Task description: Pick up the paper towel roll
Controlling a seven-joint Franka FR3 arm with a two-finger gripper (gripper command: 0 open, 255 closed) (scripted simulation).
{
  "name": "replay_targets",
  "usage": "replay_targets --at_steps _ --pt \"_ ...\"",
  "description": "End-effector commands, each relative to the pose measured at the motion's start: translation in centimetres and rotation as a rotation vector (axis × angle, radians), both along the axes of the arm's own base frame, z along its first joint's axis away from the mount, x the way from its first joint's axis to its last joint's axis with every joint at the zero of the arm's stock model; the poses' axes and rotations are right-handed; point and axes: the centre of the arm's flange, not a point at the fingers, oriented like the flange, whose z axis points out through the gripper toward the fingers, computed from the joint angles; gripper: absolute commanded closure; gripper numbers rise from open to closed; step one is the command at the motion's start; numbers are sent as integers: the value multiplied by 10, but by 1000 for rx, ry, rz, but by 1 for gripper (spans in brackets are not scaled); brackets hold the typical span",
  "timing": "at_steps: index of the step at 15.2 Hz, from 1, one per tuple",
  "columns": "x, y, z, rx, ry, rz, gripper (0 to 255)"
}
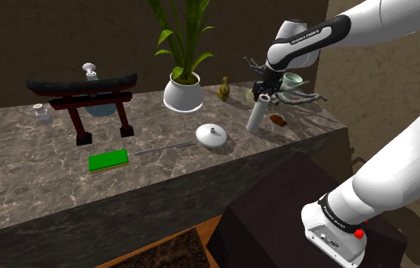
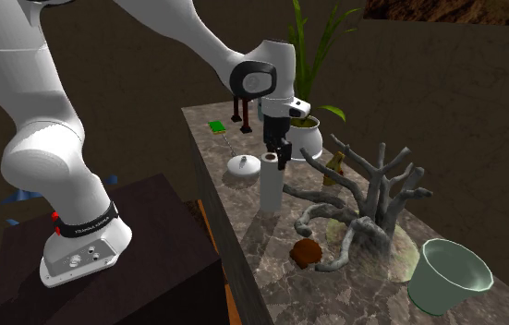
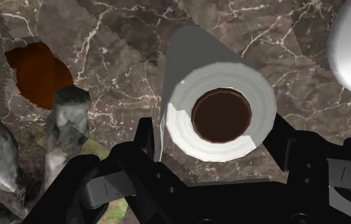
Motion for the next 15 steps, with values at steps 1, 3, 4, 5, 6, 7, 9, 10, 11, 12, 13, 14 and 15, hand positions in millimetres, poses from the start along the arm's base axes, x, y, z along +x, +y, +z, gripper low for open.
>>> replay_targets --at_steps 1,3,4,5,6,7,9,10,11,12,13,14,15 --pt "0 0 10 0 1 0 255" --pt "0 0 20 0 1 0 255" --pt "0 0 25 0 1 0 255" --pt "0 0 31 0 1 0 255" --pt "0 0 36 0 1 0 255" --pt "0 0 41 0 1 0 255" --pt "0 0 52 0 1 0 255" --pt "0 0 57 0 1 0 255" --pt "0 0 62 0 1 0 255" --pt "0 0 68 0 1 0 255" --pt "0 0 73 0 1 0 255" --pt "0 0 74 0 1 0 255" --pt "0 0 74 0 1 0 255"
